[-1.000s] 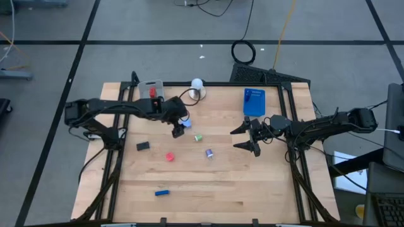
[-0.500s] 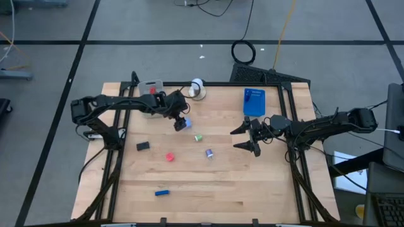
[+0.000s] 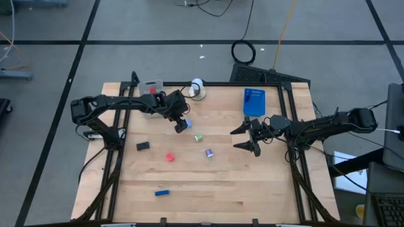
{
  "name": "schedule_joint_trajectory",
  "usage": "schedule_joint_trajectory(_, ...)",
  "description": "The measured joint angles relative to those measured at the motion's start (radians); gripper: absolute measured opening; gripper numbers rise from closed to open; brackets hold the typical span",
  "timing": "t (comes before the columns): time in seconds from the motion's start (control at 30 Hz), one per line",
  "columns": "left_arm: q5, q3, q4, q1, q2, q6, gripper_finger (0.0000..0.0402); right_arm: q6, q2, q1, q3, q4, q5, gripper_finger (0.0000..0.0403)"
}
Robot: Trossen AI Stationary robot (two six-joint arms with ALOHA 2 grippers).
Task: Pick & Place Office items
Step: Put the blue charger adapter into the gray bin
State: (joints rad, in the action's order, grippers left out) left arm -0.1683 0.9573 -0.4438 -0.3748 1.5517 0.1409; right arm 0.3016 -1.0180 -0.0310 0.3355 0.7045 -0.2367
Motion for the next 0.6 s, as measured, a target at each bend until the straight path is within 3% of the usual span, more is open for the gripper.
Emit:
schedule_joint_trajectory(0.13, -0.049, 0.0, -0.005, -0.014, 0.0, 0.054, 0.0301, 0.0, 0.0, 0.0, 0.0, 0.001, 0.0, 0.0302)
schedule_joint_trajectory(0.43, -0.017, 0.004, -0.046, -0.03, 0.0, 0.044, 0.0301, 0.018, 0.0, 0.0, 0.0, 0.013, 0.002, 0.0302)
schedule_joint_trajectory(0.6, -0.004, 0.081, -0.158, -0.039, 0.065, 0.013, 0.0301, 0.03, 0.0, 0.0, 0.0, 0.04, 0.002, 0.0302)
